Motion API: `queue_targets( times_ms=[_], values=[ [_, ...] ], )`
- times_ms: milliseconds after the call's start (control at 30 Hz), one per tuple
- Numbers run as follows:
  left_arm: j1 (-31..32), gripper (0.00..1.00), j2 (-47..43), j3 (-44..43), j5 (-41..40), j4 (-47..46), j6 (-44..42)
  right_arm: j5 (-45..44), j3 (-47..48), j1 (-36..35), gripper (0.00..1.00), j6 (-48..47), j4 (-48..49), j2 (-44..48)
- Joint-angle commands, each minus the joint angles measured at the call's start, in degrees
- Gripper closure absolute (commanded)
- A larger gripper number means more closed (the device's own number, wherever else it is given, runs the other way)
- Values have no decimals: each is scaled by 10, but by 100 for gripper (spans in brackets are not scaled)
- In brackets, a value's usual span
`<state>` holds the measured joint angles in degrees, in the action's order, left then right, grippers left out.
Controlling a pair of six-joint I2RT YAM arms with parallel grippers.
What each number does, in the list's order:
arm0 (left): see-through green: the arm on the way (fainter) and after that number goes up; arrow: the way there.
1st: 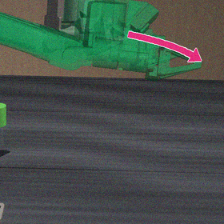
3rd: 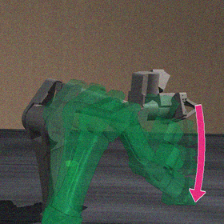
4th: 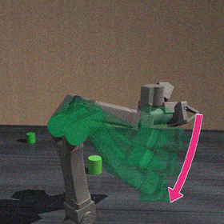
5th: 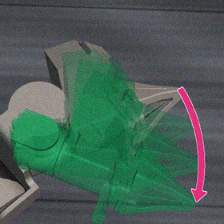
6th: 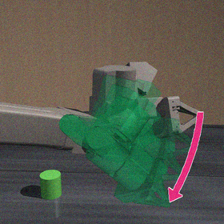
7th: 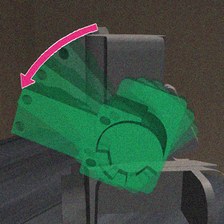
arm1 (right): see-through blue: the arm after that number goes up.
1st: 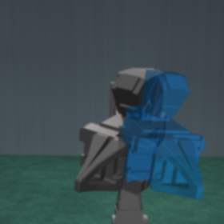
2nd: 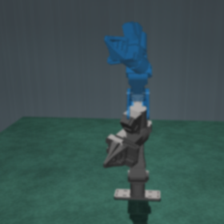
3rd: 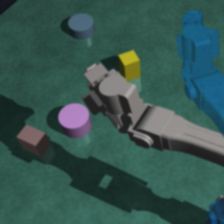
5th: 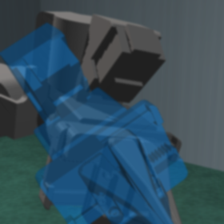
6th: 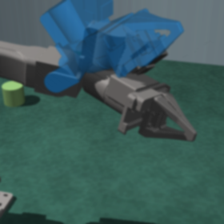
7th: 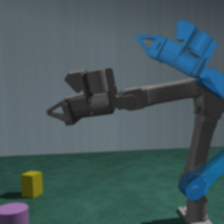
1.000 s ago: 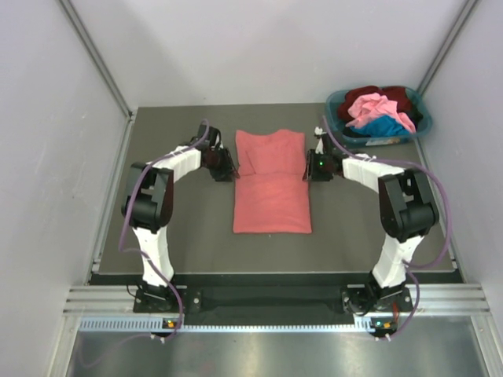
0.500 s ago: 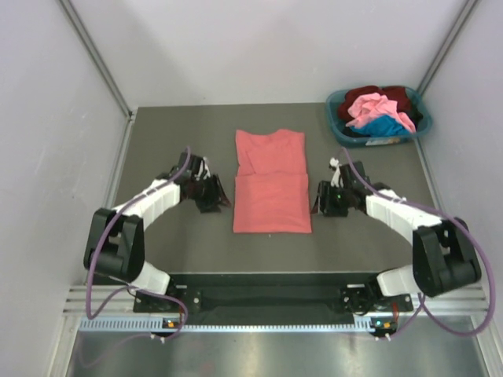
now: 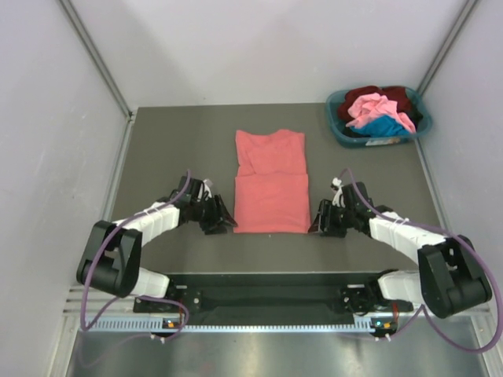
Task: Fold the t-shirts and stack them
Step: Fold the tshirt
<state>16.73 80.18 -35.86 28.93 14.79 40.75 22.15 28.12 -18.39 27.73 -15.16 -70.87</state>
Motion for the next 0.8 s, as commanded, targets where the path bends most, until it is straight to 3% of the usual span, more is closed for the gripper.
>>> queue_targets(
  times_ms=[0, 300, 600, 667, 767],
  values=[
    [14, 46, 11, 17, -2, -41, 20, 6, -11, -16, 47, 18, 54, -28],
    [16, 51, 32, 29, -12, -46, 23, -29, -14, -39, 58, 28, 58, -38],
    [22, 53, 62, 38, -18, -57, 24, -58, -2, -74, 59, 28, 55, -63],
    [22, 57, 63, 35, -21, -56, 23, -78, -1, -82, 62, 32, 47, -61],
    [22, 72, 66, 32, -24, -52, 19, -98, -2, -86, 71, 33, 30, -51]
  ],
)
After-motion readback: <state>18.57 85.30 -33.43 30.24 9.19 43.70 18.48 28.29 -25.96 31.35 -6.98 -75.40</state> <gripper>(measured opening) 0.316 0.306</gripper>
